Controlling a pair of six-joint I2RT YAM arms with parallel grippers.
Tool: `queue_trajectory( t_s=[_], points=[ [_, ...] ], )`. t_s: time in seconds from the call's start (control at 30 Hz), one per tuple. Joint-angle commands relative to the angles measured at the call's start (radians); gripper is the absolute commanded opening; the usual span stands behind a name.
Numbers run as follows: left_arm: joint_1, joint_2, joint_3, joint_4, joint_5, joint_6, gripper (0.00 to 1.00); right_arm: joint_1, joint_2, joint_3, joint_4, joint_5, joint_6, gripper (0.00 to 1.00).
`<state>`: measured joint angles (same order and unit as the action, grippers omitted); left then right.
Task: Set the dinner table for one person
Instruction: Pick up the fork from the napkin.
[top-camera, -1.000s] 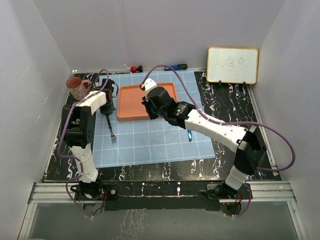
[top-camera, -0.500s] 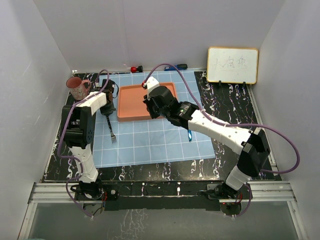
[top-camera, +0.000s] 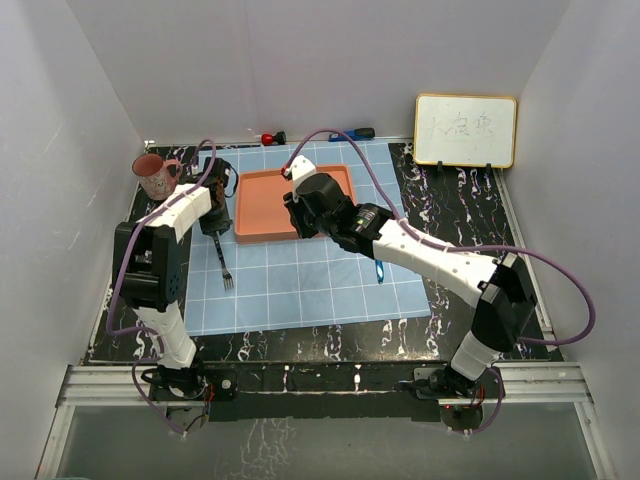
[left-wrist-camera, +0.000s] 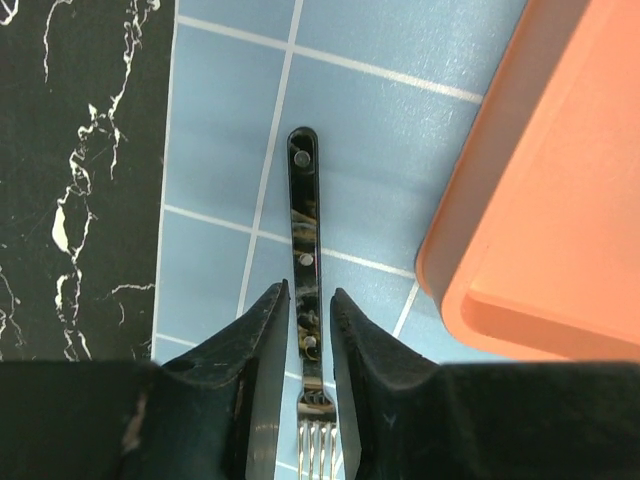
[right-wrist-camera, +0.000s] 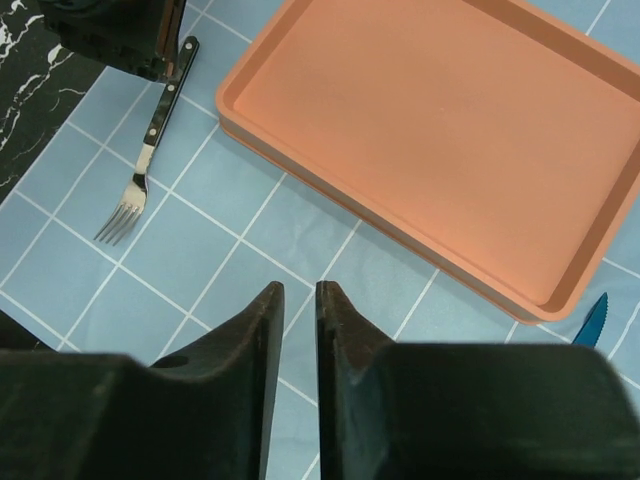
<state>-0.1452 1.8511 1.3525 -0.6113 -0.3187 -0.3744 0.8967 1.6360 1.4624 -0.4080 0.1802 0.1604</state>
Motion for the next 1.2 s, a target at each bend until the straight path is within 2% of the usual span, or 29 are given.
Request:
queue_trajectory(
  t_s=[0.0, 0.2, 0.5, 0.73, 0.97, 1.17],
  points=[
    [-0.003, -0.034, 0.030, -0.108, -0.026, 0.011, 0.24, 0.001, 0.008, 0.041, 0.042, -0.005, 0.002, 0.21],
    [-0.021, 0.009, 0.037, -0.128, -0.002, 0.026, 0.25, 0.002, -0.001, 0.035, 0.040, -0.008, 0.003, 0.28],
    [-0.037, 0.062, 0.037, -0.072, -0.005, 0.011, 0.26, 0.002, -0.032, 0.012, 0.046, 0.008, 0.002, 0.29],
    [-0.054, 0.099, 0.040, -0.089, -0.034, 0.012, 0.27, 0.001, -0.036, -0.003, 0.043, 0.024, 0.001, 0.30],
    [-0.089, 0.044, 0.017, -0.140, -0.074, -0.015, 0.28, -0.002, -0.048, -0.010, 0.045, 0.033, -0.005, 0.32],
    [-0.089, 0.016, 0.014, -0.140, -0.054, -0.021, 0.31, -0.003, -0.045, -0.013, 0.051, 0.018, -0.003, 0.33]
  ],
)
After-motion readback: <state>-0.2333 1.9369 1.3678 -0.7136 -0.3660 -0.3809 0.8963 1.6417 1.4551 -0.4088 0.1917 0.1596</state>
